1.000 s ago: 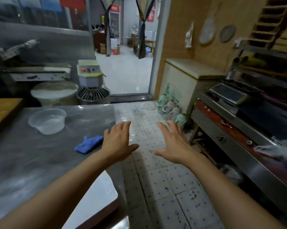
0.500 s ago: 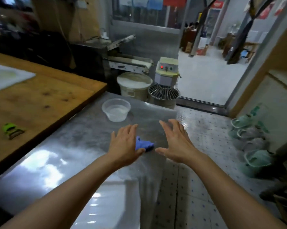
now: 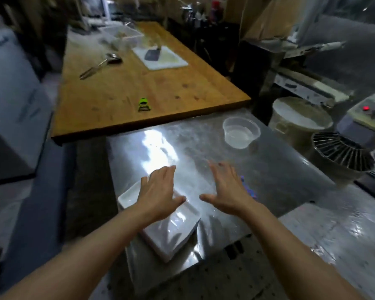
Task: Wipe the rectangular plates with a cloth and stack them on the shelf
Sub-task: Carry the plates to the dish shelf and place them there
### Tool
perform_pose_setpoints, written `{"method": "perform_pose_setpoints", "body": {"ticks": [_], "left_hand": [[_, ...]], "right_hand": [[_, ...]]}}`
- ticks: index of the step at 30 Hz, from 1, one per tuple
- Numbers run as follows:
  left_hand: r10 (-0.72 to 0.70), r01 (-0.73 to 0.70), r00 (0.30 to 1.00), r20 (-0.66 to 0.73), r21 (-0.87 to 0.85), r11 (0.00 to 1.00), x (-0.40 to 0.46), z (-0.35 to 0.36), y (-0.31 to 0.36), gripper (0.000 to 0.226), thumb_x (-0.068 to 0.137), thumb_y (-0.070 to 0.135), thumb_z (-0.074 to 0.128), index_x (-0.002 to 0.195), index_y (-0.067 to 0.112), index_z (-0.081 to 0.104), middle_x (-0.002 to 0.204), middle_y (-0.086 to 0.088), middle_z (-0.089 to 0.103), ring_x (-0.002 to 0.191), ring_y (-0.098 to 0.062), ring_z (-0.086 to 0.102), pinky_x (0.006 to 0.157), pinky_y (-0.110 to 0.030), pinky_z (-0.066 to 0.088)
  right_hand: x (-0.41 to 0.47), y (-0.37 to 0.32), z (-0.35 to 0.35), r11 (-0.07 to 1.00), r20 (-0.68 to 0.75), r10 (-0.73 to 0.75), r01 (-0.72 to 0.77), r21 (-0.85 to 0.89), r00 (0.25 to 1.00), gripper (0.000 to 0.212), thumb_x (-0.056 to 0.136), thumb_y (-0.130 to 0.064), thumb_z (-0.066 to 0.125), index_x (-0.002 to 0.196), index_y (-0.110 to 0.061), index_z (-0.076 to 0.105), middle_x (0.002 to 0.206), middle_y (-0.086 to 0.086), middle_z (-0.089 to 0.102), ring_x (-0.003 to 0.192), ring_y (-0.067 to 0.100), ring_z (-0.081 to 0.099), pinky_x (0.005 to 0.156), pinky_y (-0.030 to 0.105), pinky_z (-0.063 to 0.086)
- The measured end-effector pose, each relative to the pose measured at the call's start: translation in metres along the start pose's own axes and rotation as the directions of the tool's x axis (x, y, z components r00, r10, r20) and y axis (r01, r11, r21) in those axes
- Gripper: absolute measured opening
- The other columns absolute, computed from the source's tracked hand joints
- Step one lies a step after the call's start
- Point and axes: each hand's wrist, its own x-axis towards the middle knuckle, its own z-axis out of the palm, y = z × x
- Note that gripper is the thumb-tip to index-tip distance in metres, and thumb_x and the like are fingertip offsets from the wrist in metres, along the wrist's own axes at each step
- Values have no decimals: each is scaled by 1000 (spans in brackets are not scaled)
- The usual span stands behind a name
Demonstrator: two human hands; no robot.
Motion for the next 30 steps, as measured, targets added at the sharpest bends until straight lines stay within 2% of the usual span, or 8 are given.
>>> {"method": "perform_pose_setpoints", "body": {"ticks": [3,9,13,16,20,23,26,30], "left_hand": [[-110,110,994,-4,-28,994,-22,7,-12,84,87,51,54,149,20,7,156,0,13,143,-22,13,116,-44,13],[-255,252,966,-39,-72,965,-57,24,-32,82,86,51,56,147,18,12,151,1,20,140,-20,16,111,-41,19],[-375,362,926,-51,-167,917,-75,43,-41,88,85,48,58,148,16,6,155,-2,8,142,-22,8,113,-45,19],[-507,478,862,0,-330,814,-83,53,-43,95,85,47,59,149,14,-4,156,-4,1,143,-25,4,115,-45,17],[-635,628,751,179,-492,603,-82,66,-44,98,89,51,51,148,11,-15,158,-9,-5,145,-28,3,115,-43,14],[-647,663,720,252,-529,531,-73,82,-45,93,89,56,47,149,11,-8,158,-10,5,144,-28,13,114,-42,20],[-644,667,709,286,-567,483,-68,95,-43,85,88,57,44,150,15,4,153,-9,26,137,-28,31,109,-45,32],[-658,659,690,302,-639,398,-64,104,-36,76,95,46,40,150,16,-3,150,-6,34,132,-28,39,105,-39,36]], "right_hand": [[4,-11,18,998,68,-67,68,-17,995,90,78,-53,65,147,-24,15,147,11,18,137,30,18,112,43,24],[3,-29,41,996,164,-93,92,16,982,87,83,-49,63,149,-24,13,152,9,14,139,28,17,112,41,22],[6,-32,55,997,193,-76,74,17,978,76,89,-44,56,148,-21,15,150,11,18,137,28,22,110,40,25],[15,-31,63,996,237,-63,46,77,969,67,94,-39,50,148,-19,16,149,13,23,135,29,28,108,40,28],[30,-30,76,985,333,-41,-17,171,942,69,92,-41,52,148,-22,16,144,13,35,127,30,40,101,38,35],[44,-29,84,979,389,-73,-9,204,919,68,91,-41,54,147,-22,19,137,13,46,119,29,48,93,34,38],[50,-27,92,962,426,-112,-9,272,898,61,92,-39,53,144,-23,24,129,9,52,111,26,53,87,31,40],[50,-21,100,922,407,-144,-27,387,902,57,89,-32,54,141,-29,28,119,-1,55,100,20,57,84,35,47]]}}
